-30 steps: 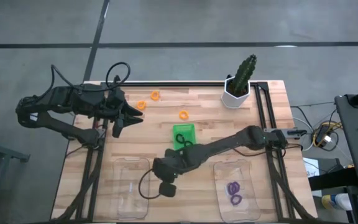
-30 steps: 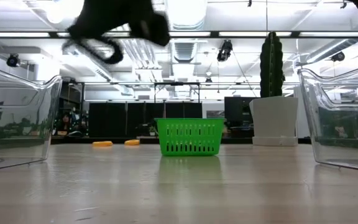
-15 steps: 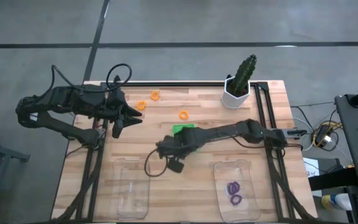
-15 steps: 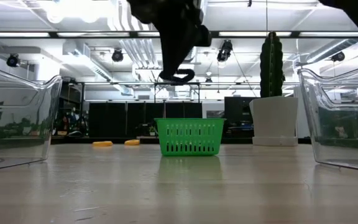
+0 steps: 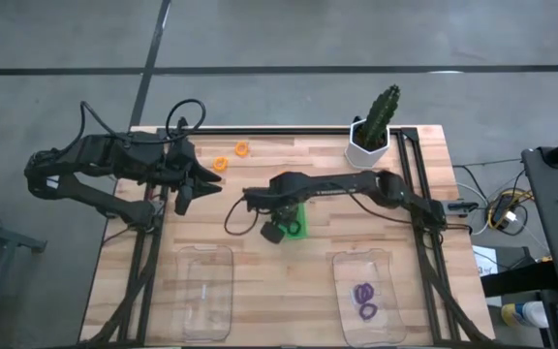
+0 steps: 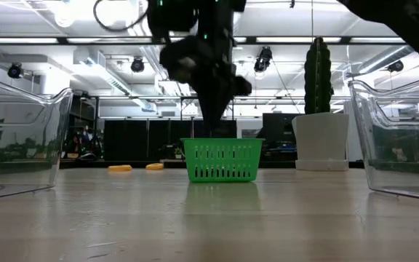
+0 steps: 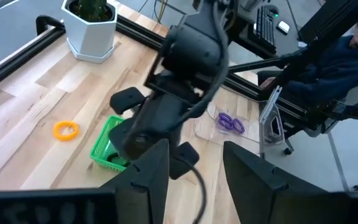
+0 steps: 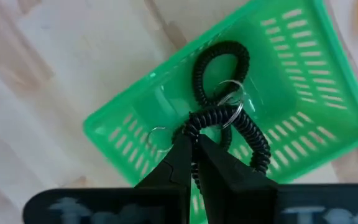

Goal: Sort spring keychains
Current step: Put the black spring keychain into the green bin, then put the middle yellow spring keychain into the left transparent bin

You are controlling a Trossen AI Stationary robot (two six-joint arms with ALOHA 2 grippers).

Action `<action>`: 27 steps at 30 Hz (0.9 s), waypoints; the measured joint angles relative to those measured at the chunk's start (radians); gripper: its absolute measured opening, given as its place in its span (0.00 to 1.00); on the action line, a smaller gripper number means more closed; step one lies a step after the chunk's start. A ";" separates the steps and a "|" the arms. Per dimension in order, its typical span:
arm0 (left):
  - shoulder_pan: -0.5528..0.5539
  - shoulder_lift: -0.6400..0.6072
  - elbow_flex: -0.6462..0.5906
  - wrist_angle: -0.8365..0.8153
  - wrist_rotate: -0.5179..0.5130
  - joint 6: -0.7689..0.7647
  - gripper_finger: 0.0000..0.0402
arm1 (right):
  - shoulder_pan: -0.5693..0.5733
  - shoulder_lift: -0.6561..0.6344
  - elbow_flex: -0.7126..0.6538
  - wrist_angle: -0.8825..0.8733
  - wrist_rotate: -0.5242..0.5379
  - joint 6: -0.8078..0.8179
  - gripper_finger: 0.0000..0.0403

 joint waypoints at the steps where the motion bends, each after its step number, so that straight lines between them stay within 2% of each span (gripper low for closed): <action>1: 0.000 0.000 0.000 0.000 0.000 0.000 0.36 | -0.004 0.000 -0.012 0.013 0.000 0.000 0.03; 6: 0.000 0.000 0.000 0.000 -0.001 0.000 0.36 | -0.015 0.000 -0.046 0.067 -0.011 0.032 0.09; 15: 0.000 0.001 0.000 -0.012 -0.005 0.000 0.36 | -0.029 -0.001 -0.039 0.069 -0.012 0.063 0.36; 21: 0.000 0.002 0.000 -0.057 -0.007 -0.022 0.36 | -0.021 -0.018 0.034 0.067 -0.169 0.119 0.48; 25: 0.001 0.009 -0.004 -0.111 -0.056 -0.063 0.36 | 0.010 -0.058 0.086 0.077 -0.306 0.121 0.48; 27: 0.006 0.019 -0.015 -0.144 -0.101 -0.080 0.36 | 0.028 -0.086 0.099 0.077 -0.327 0.115 0.47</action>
